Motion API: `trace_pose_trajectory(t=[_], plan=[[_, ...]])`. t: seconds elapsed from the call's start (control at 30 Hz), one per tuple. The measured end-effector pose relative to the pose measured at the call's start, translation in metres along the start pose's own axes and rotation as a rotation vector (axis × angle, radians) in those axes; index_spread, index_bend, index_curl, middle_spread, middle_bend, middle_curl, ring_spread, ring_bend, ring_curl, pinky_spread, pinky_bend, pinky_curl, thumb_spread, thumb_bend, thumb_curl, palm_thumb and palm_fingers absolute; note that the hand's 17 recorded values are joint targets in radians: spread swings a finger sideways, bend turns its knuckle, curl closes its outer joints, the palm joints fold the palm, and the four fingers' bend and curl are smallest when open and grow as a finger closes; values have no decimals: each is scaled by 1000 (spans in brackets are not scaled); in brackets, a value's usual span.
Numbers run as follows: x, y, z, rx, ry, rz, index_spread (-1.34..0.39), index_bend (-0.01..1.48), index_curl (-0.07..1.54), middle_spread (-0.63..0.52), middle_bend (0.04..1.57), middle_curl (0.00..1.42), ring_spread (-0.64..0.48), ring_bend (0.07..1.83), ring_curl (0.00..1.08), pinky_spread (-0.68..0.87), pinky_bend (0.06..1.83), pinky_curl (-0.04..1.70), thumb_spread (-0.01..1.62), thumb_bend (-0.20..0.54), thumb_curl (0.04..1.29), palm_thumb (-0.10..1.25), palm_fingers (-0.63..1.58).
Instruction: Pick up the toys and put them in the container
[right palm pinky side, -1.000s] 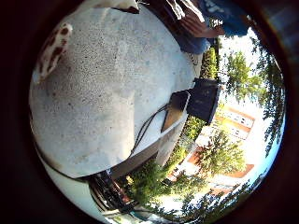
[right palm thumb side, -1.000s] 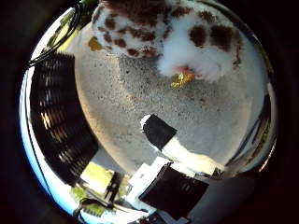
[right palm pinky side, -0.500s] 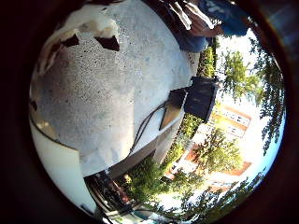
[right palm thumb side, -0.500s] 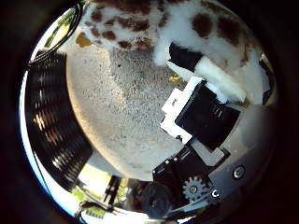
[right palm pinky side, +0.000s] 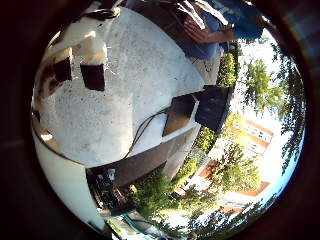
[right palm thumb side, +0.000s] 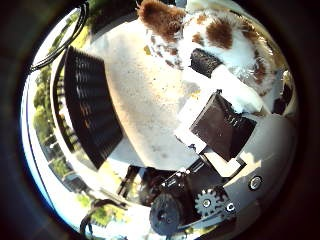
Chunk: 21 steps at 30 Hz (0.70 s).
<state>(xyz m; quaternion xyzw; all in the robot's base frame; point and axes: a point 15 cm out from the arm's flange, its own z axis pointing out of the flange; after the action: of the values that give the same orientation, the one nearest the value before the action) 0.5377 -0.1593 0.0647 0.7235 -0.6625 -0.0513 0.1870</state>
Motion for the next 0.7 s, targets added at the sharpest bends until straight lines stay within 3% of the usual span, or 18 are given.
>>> trace_pose_trajectory(t=[0.17,0.43,0.7], plan=[[-18,51,-47,-24,-88,-63,-837,540,730,-141,1265,917,-44,1503,719,194,1503,768,1101,-5,679,981,922],[-107,116,-172,158,-132,-214,-948,487,935,-143,1309,948,-47,1563,720,178,1543,807,1118,-12,735,965,866],[-244,130,-196,187,-184,-391,-1009,430,1123,-146,1334,960,-48,1597,713,170,1561,828,1128,-30,760,901,838]])
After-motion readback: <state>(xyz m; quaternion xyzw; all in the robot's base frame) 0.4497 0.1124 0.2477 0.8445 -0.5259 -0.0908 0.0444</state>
